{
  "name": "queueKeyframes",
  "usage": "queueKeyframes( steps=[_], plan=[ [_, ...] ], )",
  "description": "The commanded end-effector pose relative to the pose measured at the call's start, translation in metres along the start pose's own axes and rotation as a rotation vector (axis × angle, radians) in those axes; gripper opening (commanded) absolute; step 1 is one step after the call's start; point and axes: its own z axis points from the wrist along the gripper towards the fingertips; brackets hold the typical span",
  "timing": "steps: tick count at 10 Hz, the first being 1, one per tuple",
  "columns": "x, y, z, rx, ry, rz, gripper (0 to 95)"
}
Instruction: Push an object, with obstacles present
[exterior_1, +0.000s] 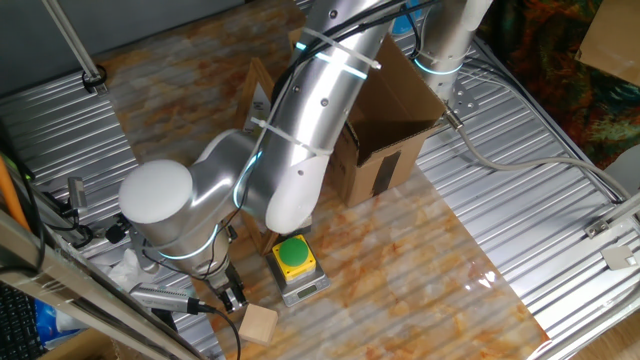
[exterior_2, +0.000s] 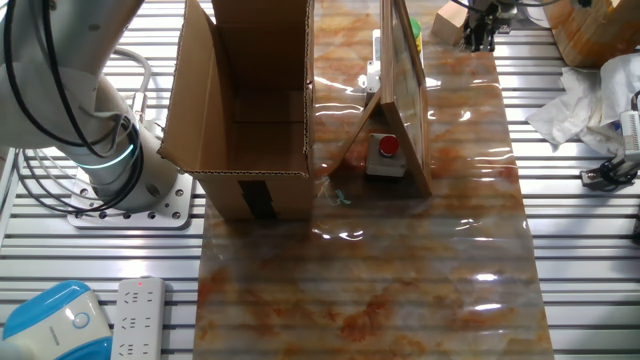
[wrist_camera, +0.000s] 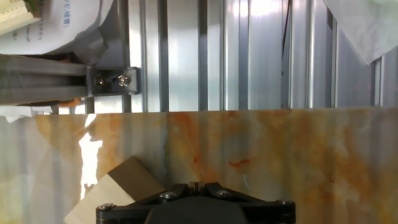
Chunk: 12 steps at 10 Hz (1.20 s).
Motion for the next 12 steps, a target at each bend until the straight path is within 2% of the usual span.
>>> queueKeyframes(
  steps=[1,4,12],
  plan=[
    [-0.001,0.005,0.001,0.001,0.001,0.006,0.0],
    [0.000,0.020,0.006,0.008,-0.002,0.024,0.0],
    [0.004,0.046,0.011,0.016,-0.015,0.058,0.0]
  ],
)
